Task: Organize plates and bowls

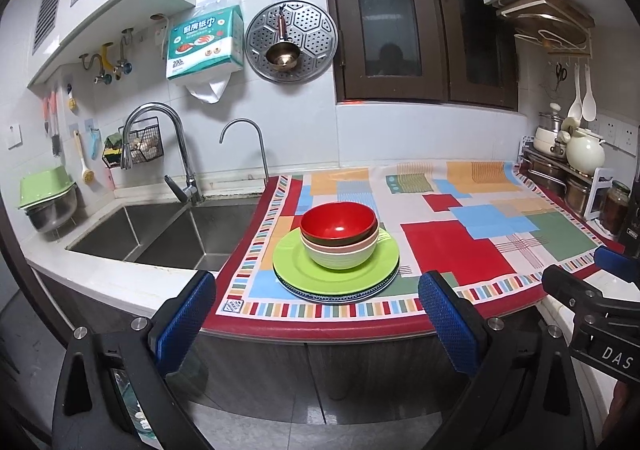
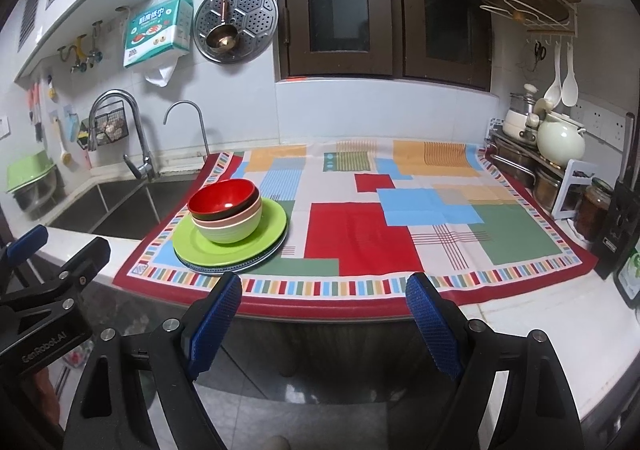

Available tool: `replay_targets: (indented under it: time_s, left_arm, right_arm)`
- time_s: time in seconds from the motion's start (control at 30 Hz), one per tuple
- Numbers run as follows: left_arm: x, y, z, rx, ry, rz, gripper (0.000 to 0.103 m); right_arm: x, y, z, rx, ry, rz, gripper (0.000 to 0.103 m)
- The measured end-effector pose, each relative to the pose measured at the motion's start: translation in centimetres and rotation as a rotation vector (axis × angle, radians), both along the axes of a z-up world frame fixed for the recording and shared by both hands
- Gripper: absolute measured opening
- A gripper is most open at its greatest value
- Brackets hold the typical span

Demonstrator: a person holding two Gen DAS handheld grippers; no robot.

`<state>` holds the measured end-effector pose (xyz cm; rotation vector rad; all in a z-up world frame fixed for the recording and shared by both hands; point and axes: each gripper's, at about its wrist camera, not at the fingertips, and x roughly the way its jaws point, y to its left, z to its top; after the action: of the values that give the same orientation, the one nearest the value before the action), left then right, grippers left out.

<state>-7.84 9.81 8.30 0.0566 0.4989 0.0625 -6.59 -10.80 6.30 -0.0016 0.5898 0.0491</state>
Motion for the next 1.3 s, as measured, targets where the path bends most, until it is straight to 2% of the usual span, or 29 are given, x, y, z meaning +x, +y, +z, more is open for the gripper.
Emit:
replay_targets:
  time_s: [0.4,0.93,1.3]
  left_arm:
    - [-1.3,-0.3,0.4,-0.008,-0.015,-0.009,0.103]
    - [-2.8,-0.6,1.2,0.002,-0.056,0.026,0.103]
    - [-2.9,-0.6,1.2,-0.002,-0.051,0.031,0.103]
  right_arm:
    - [-1.7,-0.2,0.7,-0.009,-0.034,-0.003,0.085]
    - [-2.8,-0.3,1.3,-0.018,-0.065,0.006,0.085]
    - [-2.9,-0.3,1.4,-0.021,-0.073,0.008,0.085]
